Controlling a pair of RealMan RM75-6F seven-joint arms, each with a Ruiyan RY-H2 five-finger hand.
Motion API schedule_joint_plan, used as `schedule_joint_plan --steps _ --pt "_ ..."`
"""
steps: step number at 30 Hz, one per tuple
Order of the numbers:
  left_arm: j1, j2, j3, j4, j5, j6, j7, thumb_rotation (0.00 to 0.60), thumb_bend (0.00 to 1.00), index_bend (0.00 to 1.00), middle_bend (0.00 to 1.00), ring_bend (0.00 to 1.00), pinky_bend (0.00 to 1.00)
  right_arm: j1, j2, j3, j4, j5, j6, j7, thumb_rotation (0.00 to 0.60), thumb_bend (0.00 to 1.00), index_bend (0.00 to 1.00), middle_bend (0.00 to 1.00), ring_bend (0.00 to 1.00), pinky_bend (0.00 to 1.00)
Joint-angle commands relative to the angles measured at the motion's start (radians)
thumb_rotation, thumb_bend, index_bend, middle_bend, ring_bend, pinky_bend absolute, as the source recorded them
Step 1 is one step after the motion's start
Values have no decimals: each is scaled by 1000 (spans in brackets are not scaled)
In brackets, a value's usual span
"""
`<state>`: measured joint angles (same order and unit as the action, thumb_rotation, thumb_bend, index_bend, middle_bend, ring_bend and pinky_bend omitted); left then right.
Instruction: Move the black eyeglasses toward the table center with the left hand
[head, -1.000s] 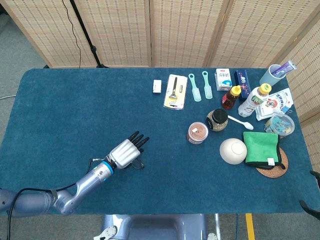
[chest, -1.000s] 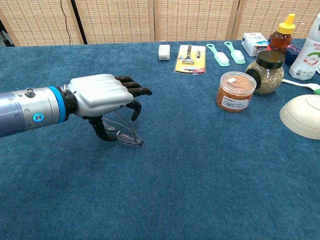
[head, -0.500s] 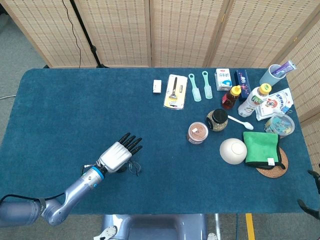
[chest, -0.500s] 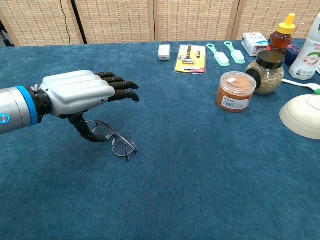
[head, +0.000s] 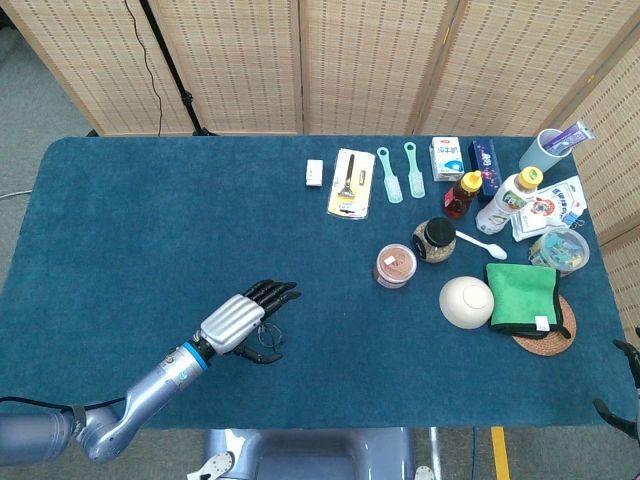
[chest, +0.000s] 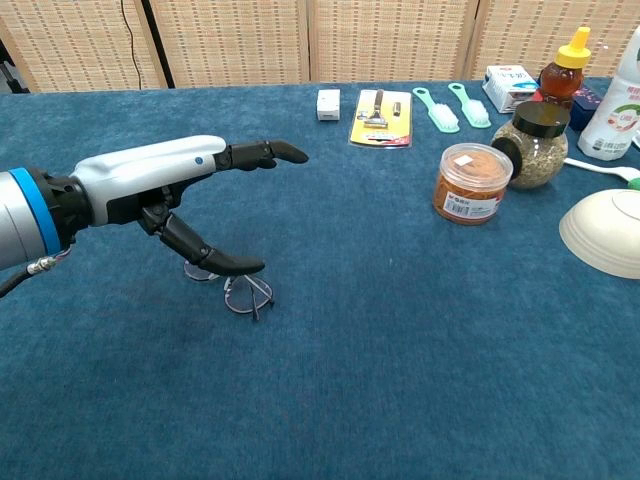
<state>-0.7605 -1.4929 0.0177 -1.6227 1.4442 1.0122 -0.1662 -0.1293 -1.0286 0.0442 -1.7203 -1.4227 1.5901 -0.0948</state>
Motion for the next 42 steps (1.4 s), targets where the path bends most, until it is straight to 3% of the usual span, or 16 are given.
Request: schedule_joint_plan --steps 1,9,15,27,42 --pt "18 -27 -4 49 63 -2 -259 420 209 22 0 0 0 -2 0 -1 0 0 2 2 600 187 197 63 85 174" --pt "13 -65 5 148 106 -35 -674 422 209 79 0 0 0 -5 0 -3 4 -3 6 7 600 188 197 63 85 174" --pt "13 -103 30 245 158 -20 -838 421 209 106 0 0 0 -4 0 -3 3 -3 4 6 600 188 197 64 85 174" --pt "26 -203 79 426 220 32 -1078 422 209 126 0 0 0 -6 3 -3 -3 -4 8 -1 600 189 197 63 85 174" --pt "40 -265 92 539 220 63 -1166 420 209 154 0 0 0 -8 7 -5 -9 -1 7 -7 600 188 197 64 85 174"
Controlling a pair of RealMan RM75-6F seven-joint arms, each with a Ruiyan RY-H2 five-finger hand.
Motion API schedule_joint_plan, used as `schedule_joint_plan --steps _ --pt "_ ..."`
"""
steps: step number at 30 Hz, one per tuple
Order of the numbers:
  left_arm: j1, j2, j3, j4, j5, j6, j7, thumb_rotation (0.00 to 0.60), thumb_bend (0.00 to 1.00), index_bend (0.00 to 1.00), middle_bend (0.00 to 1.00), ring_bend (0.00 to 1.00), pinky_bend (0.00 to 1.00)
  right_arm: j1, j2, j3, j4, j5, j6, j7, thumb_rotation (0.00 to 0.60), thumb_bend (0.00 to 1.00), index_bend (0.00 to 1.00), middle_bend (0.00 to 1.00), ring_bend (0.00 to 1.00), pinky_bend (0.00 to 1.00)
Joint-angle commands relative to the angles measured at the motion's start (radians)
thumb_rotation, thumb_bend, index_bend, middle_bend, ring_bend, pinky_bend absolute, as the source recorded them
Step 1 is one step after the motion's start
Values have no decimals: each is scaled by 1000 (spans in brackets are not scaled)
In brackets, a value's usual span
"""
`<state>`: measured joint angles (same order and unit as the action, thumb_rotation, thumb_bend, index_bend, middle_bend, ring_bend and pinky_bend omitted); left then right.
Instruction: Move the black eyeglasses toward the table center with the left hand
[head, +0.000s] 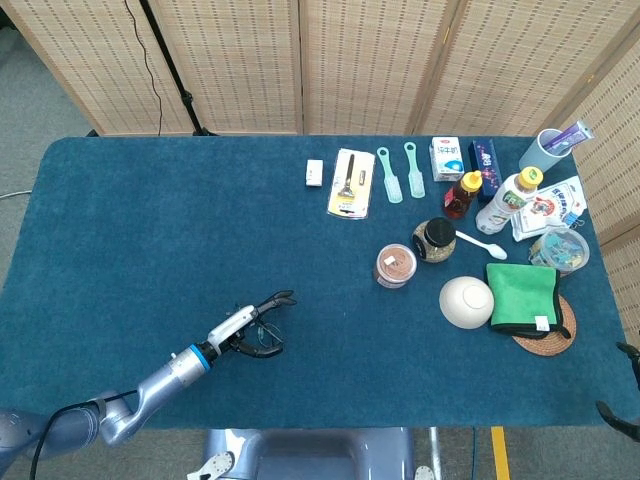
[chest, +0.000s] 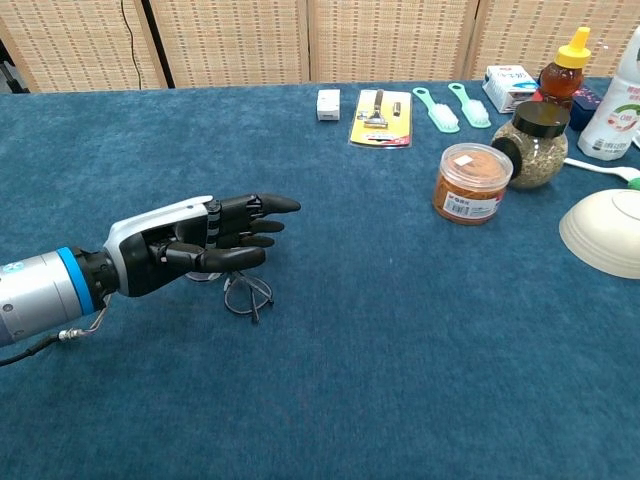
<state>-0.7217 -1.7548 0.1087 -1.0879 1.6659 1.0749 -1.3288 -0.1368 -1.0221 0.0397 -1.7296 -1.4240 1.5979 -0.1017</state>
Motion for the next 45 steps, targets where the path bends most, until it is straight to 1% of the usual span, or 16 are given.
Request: schedule_joint_plan --steps 1,5,10,14,15,17,18,20,21,23,27,30,37,39,41,45 --pt "2 -5 2 8 -2 -1 -4 421 209 157 0 0 0 -1 0 0 0 1 0 0 600 189 197 64 85 174" --pt "3 -12 8 19 -2 -5 -14 421 209 162 0 0 0 -2 0 0 1 1 2 0 600 188 197 63 85 174" --pt "-1 7 -3 2 7 28 -17 421 209 162 0 0 0 -1 1 1 -1 0 3 0 600 188 197 63 85 174" --pt "-1 58 -20 -38 20 75 61 420 209 162 0 0 0 3 0 2 -1 -4 0 0 600 188 197 64 84 174" --pt "0 71 -22 -50 21 83 90 419 209 162 0 0 0 3 -1 2 0 -4 -1 0 600 188 197 63 85 174" --pt "8 123 -27 -90 26 107 201 420 209 162 0 0 0 8 -1 5 0 -6 -3 2 600 188 197 63 85 174" --pt "11 135 -27 -106 24 109 222 419 209 162 0 0 0 8 -1 5 0 -6 -4 2 600 188 197 64 85 174" --pt "29 192 -30 -164 12 125 328 415 209 162 0 0 0 15 -1 7 1 -10 -10 2 600 188 196 63 85 174" --pt "33 203 -31 -181 7 125 349 413 209 162 0 0 0 16 -2 8 1 -10 -11 2 600 188 196 63 85 174" --pt "61 266 -30 -234 -9 148 468 391 209 162 0 0 0 26 -4 10 1 -13 -22 0 600 188 196 63 85 174" --pt "123 362 -27 -322 -50 188 708 345 209 162 0 0 0 46 -12 15 5 -17 -45 -5 600 188 196 64 85 174" --pt "166 438 -20 -403 -86 205 846 308 208 162 0 0 0 63 -22 19 9 -22 -62 -7 600 188 196 63 85 174" --pt "251 558 -7 -519 -139 269 1043 300 209 166 0 0 0 93 -43 26 17 -31 -88 -14 600 188 196 63 84 174" --pt "291 597 0 -555 -157 303 1114 298 209 169 0 0 0 105 -49 29 20 -36 -97 -18 600 188 196 63 84 172" --pt "361 657 25 -589 -183 365 1210 299 209 170 0 0 0 125 -58 36 22 -46 -111 -28 600 188 195 63 84 168" --pt "424 709 42 -637 -199 408 1294 302 209 173 0 0 0 142 -70 40 24 -49 -121 -42 600 187 192 63 83 161"
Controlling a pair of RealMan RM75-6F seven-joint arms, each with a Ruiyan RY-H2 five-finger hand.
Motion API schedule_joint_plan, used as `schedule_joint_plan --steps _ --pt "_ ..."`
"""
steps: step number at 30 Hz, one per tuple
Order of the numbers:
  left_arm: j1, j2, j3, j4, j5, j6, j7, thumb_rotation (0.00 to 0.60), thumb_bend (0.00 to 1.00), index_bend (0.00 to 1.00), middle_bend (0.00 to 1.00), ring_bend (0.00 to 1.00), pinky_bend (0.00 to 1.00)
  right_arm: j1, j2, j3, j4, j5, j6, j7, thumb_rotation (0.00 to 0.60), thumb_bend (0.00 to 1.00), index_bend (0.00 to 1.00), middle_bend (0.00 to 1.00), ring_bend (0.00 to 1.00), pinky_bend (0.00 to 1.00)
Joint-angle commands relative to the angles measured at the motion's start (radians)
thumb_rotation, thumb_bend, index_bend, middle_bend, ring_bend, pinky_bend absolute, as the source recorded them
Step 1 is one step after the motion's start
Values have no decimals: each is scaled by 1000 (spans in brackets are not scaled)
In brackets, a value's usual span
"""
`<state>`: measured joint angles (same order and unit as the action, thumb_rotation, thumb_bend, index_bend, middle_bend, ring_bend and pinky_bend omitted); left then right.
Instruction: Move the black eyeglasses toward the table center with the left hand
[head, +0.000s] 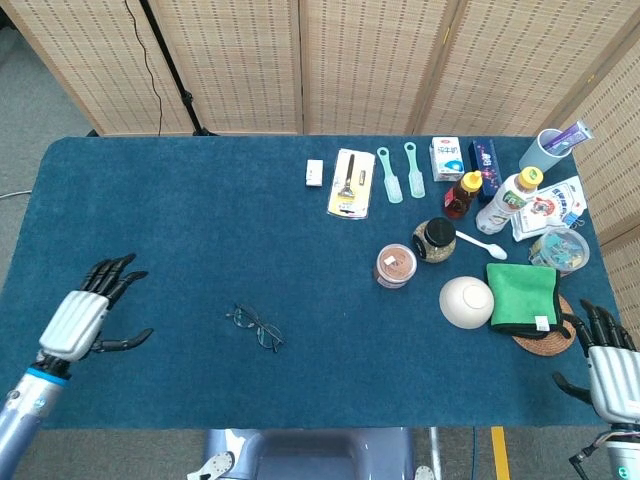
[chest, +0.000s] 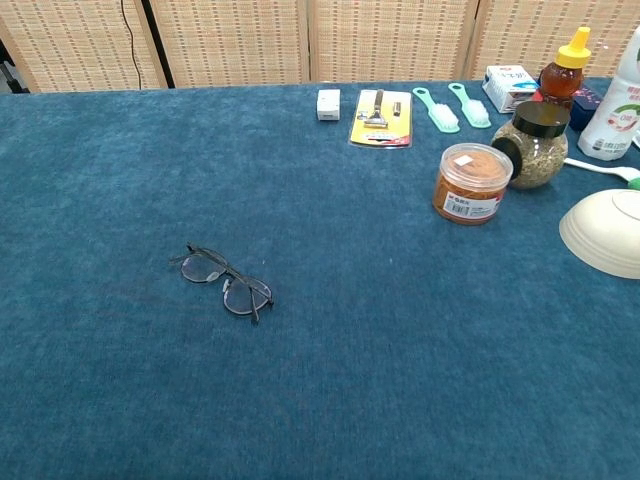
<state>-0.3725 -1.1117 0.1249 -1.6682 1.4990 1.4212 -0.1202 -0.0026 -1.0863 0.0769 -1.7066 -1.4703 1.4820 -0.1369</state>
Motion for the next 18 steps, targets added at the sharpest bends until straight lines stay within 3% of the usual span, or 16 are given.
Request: schedule_joint_plan --steps 1,8,18 --pt "91 77 29 -61 -35 77 103 302 209 175 0 0 0 12 -9 3 1 -5 -8 -11 600 187 192 63 83 161" --pt "197 117 32 -91 -33 173 174 302 209 183 0 0 0 25 -21 1 -2 -11 -11 -19 600 189 190 63 83 159" --pt "251 116 -1 -102 4 213 170 302 209 183 0 0 0 23 -16 -6 -3 -23 7 -11 600 188 190 63 83 159"
